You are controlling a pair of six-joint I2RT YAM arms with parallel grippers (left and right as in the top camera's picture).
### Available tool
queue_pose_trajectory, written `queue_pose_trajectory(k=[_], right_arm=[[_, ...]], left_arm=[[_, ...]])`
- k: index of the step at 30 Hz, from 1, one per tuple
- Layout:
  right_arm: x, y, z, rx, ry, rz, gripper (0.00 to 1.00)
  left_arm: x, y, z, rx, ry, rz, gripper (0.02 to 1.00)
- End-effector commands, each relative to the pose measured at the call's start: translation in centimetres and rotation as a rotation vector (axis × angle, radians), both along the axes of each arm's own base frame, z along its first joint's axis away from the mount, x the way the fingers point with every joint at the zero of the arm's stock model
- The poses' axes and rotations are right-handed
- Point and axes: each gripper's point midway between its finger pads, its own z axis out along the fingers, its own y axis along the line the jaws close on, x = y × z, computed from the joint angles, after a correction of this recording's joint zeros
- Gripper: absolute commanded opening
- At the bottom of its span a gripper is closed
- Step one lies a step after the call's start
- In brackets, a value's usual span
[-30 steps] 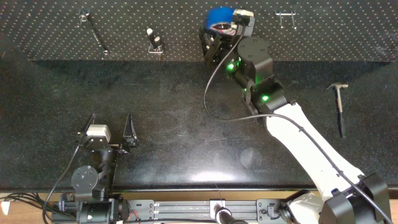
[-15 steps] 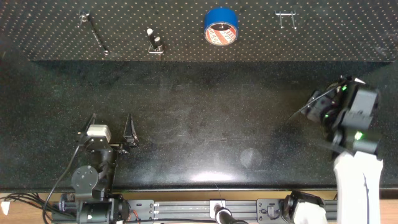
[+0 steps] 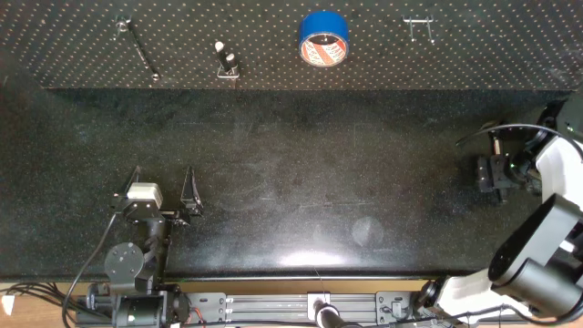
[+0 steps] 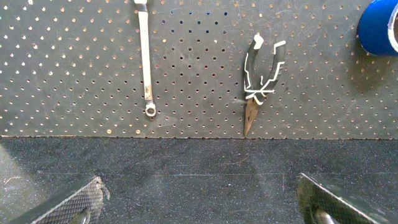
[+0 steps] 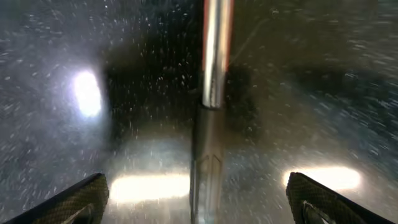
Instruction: Place Tools Onto Pegboard
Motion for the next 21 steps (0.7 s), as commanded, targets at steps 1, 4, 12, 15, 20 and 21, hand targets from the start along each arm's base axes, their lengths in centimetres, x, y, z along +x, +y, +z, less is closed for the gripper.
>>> queue_pose_trajectory(k=[1,4,12,15,20,21], right_arm=[[0.8,0.7,-1.9,0.089,-0.020,0.029,0.941],[1.0,0.1,-1.5,0.097,-0.042,0.008,0.932],[-0.4,0.6,-2.3,0.166,0.001,-0.027,0.884],[-0.6,0.7,-3.1,0.161,0.033,-0.018,0.884],[-0.4,0.7,-3.4,0.164,0.030,-0.017,0.077],[-0.4,0.7,-3.4,0.163,0.028,-0.017,0.080]], left_arm=[[0.0,-0.1,0.0,0.008,-0.003,-0.009,0.996],[0.0,-0.1,0.0,0.008,-0.003,-0.009,0.993],[0.0,-0.1,0.0,0.008,-0.003,-0.009,0.993],[0.0,-0.1,0.0,0.008,-0.003,-0.009,0.996],[-0.1,-0.1,0.0,0.008,-0.003,-0.009,0.996],[0.0,-0.1,0.0,0.008,-0.003,-0.009,0.993]])
